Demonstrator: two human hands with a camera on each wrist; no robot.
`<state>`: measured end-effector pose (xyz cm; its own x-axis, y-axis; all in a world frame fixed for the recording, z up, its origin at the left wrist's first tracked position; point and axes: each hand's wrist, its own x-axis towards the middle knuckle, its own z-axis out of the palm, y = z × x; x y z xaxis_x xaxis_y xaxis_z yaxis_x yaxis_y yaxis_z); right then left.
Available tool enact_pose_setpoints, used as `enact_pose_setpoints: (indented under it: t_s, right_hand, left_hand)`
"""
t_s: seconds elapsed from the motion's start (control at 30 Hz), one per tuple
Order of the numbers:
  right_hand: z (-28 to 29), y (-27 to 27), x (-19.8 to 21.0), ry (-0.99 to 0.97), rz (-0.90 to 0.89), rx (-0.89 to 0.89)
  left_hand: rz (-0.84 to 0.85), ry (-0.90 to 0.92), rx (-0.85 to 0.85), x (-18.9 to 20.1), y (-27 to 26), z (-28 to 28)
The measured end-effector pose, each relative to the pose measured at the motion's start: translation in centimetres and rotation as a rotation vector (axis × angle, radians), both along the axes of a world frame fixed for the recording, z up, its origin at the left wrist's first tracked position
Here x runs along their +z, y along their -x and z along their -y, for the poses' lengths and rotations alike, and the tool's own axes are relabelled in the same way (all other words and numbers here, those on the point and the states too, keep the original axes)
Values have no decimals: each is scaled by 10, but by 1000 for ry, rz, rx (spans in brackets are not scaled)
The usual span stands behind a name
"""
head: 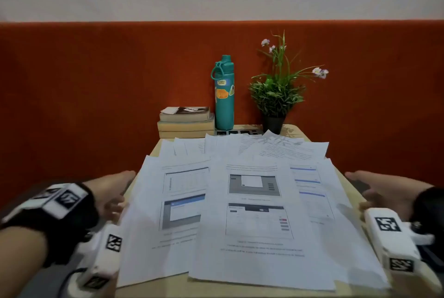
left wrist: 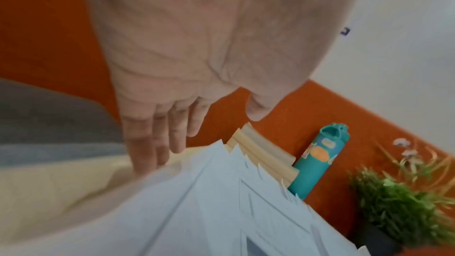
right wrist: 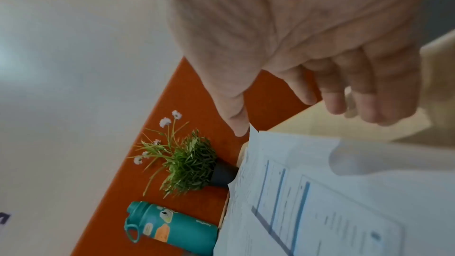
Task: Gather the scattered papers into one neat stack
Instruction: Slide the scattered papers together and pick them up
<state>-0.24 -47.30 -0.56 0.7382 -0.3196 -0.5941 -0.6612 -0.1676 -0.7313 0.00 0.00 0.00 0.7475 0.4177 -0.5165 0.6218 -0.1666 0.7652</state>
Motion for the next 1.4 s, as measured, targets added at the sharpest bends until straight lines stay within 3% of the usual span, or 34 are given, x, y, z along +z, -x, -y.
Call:
enact_pose_setpoints:
  t_s: [0.17,0.4,0.5,0.63,0.73,0.8,1.0,1.2,1.3,1.4]
  right_hand:
    - [-12,-44,-11,134,-17,12]
    - [-51,-59,-8,167,-8,145]
    - [-49,-66,-15,127,-12,126]
    - [-69,-67,-19,-22,-22,216]
    - [-73,-68,-19,-23,14,200]
    - [-74,-72,-22,-33,14,158]
    - [-87,-82,-14,87,4,292]
    - [-83,-92,-14,124,98,159]
    - [-80,-110,-27,227,87,277]
    - [-60,-113,-31,250,-53,386]
  left_hand:
    - [-80,-4,-3,0,-23,31]
    - [-100,41,-112,2,-41,64]
    - [-82,75,-18,-11,-56,55]
    - [-142,100,-120,-14,-60,65]
    - [-192,79,-201,-11,-59,69]
    - [-132,42,-205,-23,-71,61]
    - [22,-156,-328,-41,-90,58]
    - [160,74,-354,-23,-65,78]
    - [173,188,-395,-23,-65,79]
    - [137,107,-360,-26,-75,64]
